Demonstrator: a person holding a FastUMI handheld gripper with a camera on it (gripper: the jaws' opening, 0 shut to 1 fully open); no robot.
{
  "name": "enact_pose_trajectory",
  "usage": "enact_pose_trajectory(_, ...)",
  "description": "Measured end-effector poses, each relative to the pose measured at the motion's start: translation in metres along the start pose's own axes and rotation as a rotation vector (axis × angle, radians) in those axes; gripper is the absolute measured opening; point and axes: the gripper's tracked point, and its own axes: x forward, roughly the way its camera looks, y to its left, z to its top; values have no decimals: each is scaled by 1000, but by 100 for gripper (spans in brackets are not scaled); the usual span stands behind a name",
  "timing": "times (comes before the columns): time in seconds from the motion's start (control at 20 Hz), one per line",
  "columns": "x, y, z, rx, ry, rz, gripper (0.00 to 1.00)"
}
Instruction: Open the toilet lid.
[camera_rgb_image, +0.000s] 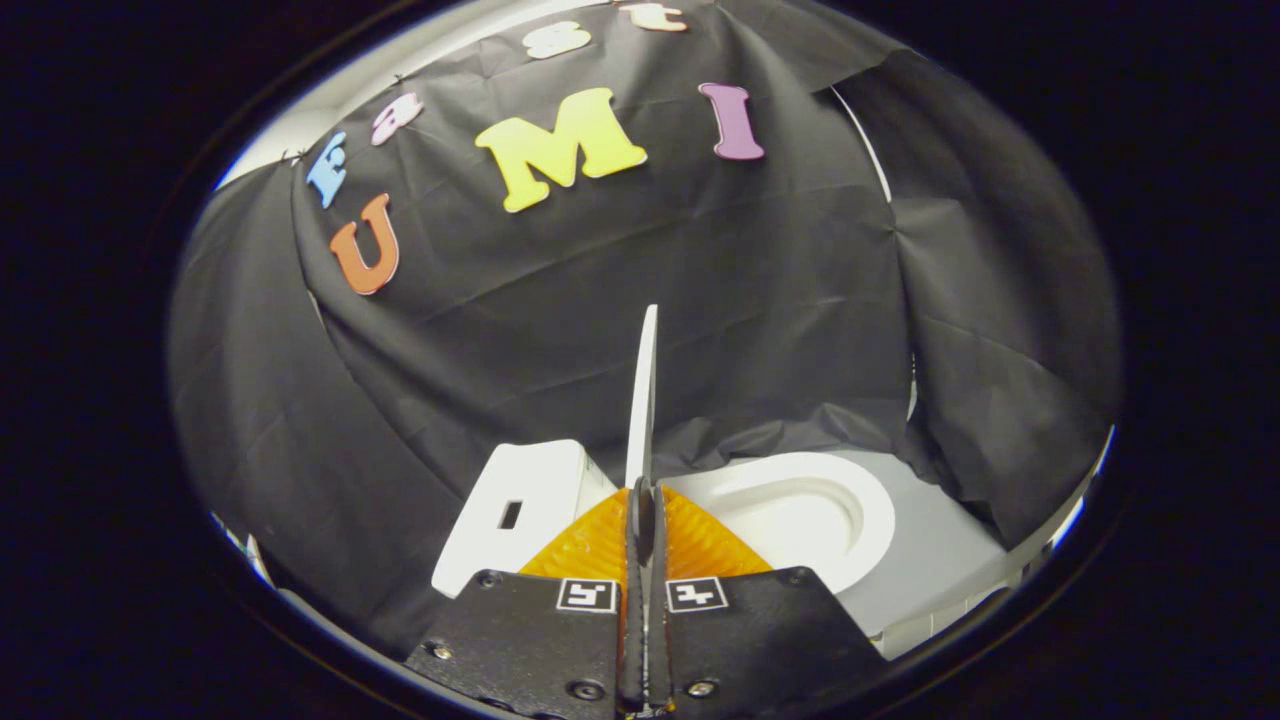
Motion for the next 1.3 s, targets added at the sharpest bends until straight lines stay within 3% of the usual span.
enact_pose_trajectory(0.6, 4, 65, -7, -136, -32, 4, 5)
enact_pose_trajectory(0.95, 9, 93, -14, -301, -93, -64, 5)
enact_pose_trajectory(1.2, 14, 114, -23, -433, -132, -164, 5)
enact_pose_trajectory(1.3, 15, 128, -27, -478, -137, -149, 5)
